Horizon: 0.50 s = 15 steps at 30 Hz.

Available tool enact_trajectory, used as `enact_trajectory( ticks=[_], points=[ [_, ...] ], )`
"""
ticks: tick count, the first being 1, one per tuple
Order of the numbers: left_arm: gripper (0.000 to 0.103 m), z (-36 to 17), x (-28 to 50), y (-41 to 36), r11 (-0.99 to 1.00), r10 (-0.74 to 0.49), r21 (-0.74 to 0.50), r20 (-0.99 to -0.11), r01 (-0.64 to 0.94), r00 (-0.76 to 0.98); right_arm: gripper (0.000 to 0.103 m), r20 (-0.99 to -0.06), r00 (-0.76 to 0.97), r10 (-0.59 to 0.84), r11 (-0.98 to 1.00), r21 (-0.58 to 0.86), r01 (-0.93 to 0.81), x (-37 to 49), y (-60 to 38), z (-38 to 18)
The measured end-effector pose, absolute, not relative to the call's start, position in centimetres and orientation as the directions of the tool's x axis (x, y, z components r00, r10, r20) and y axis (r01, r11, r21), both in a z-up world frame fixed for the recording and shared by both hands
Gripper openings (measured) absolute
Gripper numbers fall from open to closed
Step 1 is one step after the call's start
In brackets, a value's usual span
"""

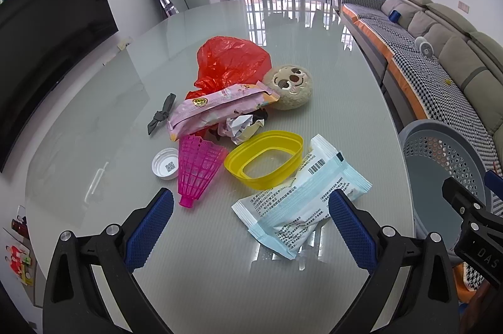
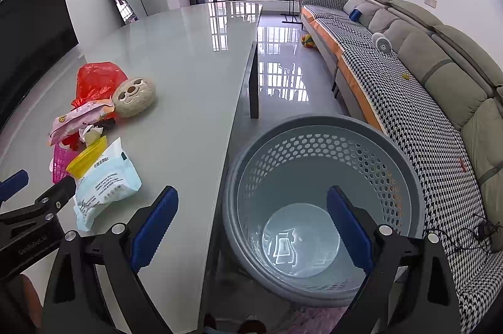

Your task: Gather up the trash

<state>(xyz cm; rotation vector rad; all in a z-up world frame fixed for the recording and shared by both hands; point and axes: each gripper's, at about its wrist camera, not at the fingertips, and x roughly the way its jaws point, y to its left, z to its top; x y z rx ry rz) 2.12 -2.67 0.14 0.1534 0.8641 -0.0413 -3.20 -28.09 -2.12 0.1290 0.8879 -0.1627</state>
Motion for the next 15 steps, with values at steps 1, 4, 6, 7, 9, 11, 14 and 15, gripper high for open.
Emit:
enact_trajectory(
  ticks=[1, 4, 6, 7, 9, 11, 14, 15],
  points=[
    [0.097, 0.15, 2.13, -2.65, 0.988, 0.025, 0.116, -0.760, 0.098, 0.649, 0.091, -0.780, 0.620, -0.087, 0.980, 0.045, 0.195, -3.21, -28.10, -2.13],
    [0.097, 0.16, 2.13, -2.65, 0.988, 0.025, 0.116, -0.760, 0.098, 0.649, 0.091, -0.780, 0.620, -0.088, 0.980, 0.043, 0.194, -3.18, -28.09, -2.12],
    [0.097, 0.16, 2.14, -2.64, 0.988, 0.025, 0.116, -0.760, 0.099, 0.649, 0.091, -0.780, 0.620, -0.088, 0.980, 0.044, 0.194, -3.19, -28.09, -2.13],
    [0.097, 0.16, 2.14, -2.65, 0.988, 0.025, 0.116, -0.760, 0.099, 0.649, 0.091, -0.779, 0.620, -0.088, 0.980, 0.044, 0.195, -3.19, -28.09, -2.13],
    [0.097, 0.16, 2.15, -2.65, 0.988, 0.025, 0.116, -0.760, 0.099, 0.649, 0.091, -0.779, 0.620, -0.088, 0.980, 0.044, 0.195, -3.18, -28.09, -2.12],
    [0.097, 0.16, 2.14, -2.65, 0.988, 0.025, 0.117, -0.760, 0.099, 0.650, 0.091, -0.780, 0.620, -0.087, 0.980, 0.045, 0.195, -3.17, -28.10, -2.13],
    [0.097, 0.17, 2.14, -2.63, 0.989, 0.024, 0.115, -0.760, 0.097, 0.650, 0.091, -0.781, 0.619, -0.085, 0.980, 0.048, 0.194, -3.12, -28.02, -2.11],
    [0.097, 0.19, 2.11, -2.59, 0.989, 0.024, 0.114, -0.760, 0.096, 0.650, 0.091, -0.780, 0.619, -0.085, 0.980, 0.047, 0.194, -3.13, -28.00, -2.10]
  ],
)
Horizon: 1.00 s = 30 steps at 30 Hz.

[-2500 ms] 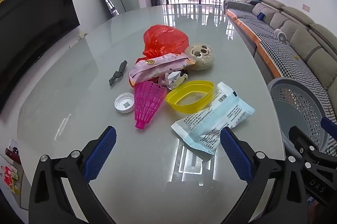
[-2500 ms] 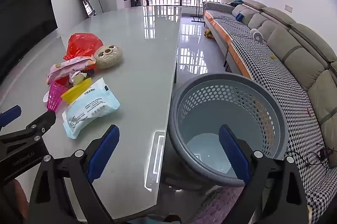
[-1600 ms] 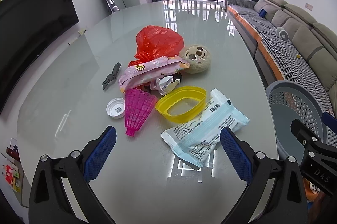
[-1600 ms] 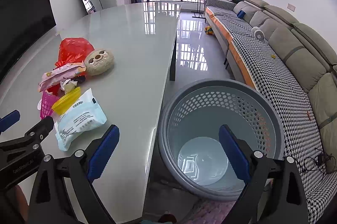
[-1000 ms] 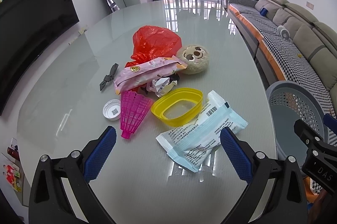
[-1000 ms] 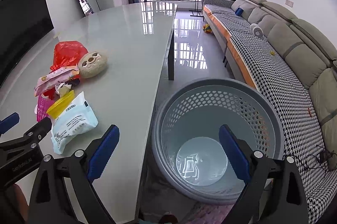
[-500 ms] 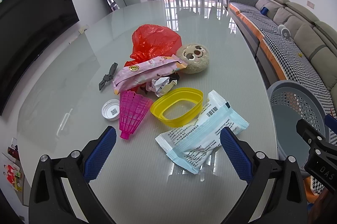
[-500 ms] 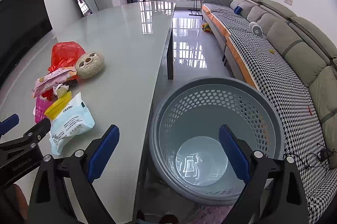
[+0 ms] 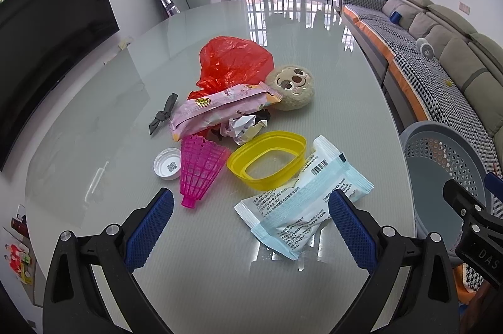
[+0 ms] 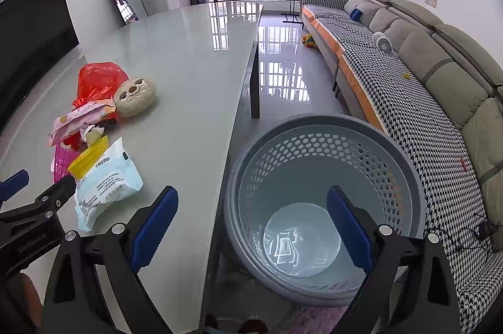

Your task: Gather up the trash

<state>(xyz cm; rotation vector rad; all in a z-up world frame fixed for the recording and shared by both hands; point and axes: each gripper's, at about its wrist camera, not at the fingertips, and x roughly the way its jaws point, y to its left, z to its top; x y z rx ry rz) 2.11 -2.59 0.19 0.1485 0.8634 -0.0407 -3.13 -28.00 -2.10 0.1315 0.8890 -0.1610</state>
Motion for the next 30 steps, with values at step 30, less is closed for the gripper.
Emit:
enact_trajectory(
  ticks=[30],
  points=[
    [0.097, 0.2, 2.2, 0.3, 0.996, 0.021, 0.075, -0.759, 0.056, 0.650, 0.091, -0.775, 0.631, -0.036, 0.990, 0.060, 0.129, -3.2, -25.9, -1.8]
  ],
)
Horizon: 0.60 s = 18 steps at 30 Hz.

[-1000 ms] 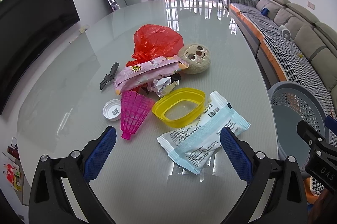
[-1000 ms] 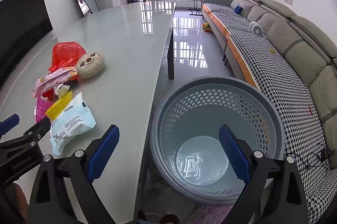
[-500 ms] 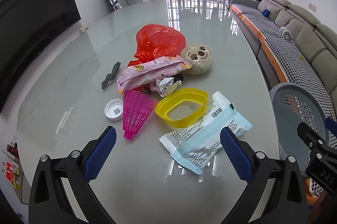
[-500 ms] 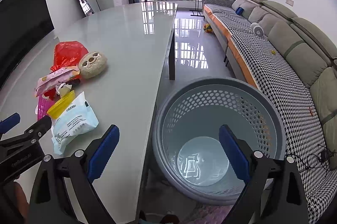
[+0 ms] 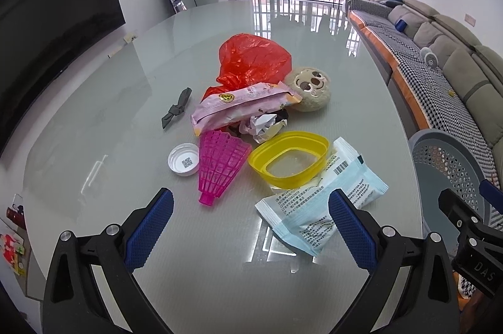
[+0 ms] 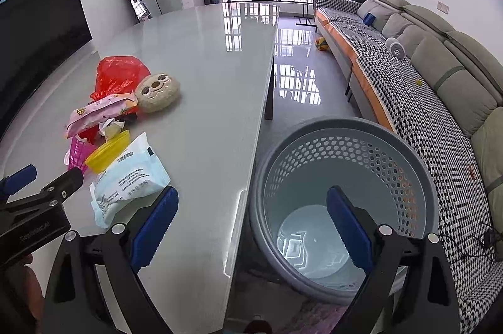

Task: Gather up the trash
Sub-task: 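Grasp the white-blue wet-wipe packet with the right tool while the left tool grasps the pink shuttlecock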

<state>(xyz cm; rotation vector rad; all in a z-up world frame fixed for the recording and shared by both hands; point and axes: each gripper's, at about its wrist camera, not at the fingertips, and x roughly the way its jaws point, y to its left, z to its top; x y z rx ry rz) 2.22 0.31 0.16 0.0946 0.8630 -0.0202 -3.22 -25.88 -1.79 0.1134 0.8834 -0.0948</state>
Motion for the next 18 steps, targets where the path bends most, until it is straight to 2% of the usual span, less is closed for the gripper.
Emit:
enact_trajectory(
  ticks=[10, 18],
  points=[
    [0.097, -0.9, 2.5, 5.0, 0.998, 0.062, 0.069, -0.767, -0.015, 0.639, 0.091, -0.809, 0.588, -0.027, 0.998, 0.012, 0.063, -1.2, -22.1, -3.4],
    [0.097, -1.7, 2.8, 7.6, 0.995, 0.094, 0.086, -0.767, -0.044, 0.635, 0.091, -0.841, 0.532, -0.100, 0.995, -0.074, 0.070, 1.4, -20.2, -5.3]
  ],
)
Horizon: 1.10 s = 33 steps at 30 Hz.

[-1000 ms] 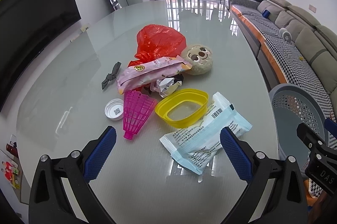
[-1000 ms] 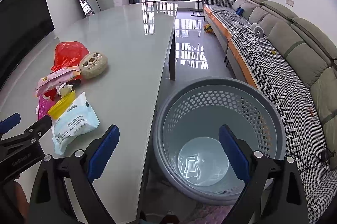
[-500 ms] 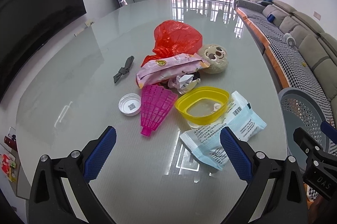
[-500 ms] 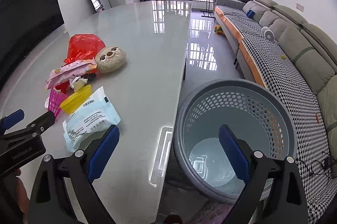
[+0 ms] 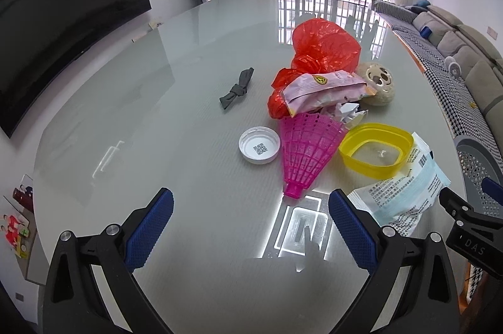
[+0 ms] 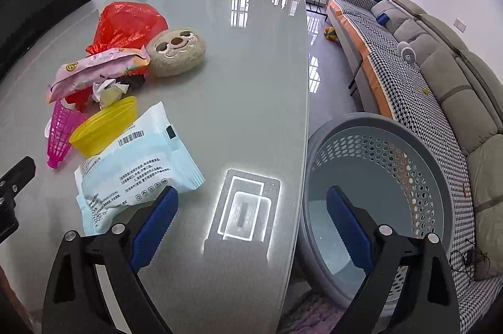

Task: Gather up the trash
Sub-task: 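Grasp the white-blue wet-wipe packet with the right tool while the left tool grasps the pink shuttlecock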

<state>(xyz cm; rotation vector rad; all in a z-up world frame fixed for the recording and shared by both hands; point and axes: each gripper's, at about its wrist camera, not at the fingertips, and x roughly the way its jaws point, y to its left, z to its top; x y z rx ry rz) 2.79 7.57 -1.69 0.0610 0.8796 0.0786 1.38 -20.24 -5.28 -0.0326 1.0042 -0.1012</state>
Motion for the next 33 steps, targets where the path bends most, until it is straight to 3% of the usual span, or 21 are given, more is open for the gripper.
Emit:
enact_trajectory(
  ticks=[11, 18, 24, 33],
  points=[
    [0.097, -2.3, 3.4, 8.5, 0.996, 0.090, 0.078, -0.778, -0.047, 0.622, 0.091, -0.822, 0.554, -0.128, 0.991, -0.084, 0.104, 3.1, -19.8, -4.2],
    [0.097, -2.5, 3.9, 8.9, 0.998, 0.065, 0.052, -0.772, -0.039, 0.632, 0.091, -0.827, 0.561, -0.031, 0.997, 0.011, 0.072, 1.9, -18.3, -2.9],
    [0.097, -2.9, 4.0, 9.6, 0.999, 0.044, 0.029, -0.777, -0.034, 0.628, 0.091, -0.844, 0.536, -0.013, 1.000, -0.003, 0.018, 2.4, -15.2, -4.0],
    [0.097, -3.3, 4.0, 9.9, 0.999, 0.029, 0.008, -0.777, -0.036, 0.628, 0.091, -0.843, 0.531, -0.092, 0.995, -0.063, 0.072, 1.9, -16.6, -4.2]
  ],
)
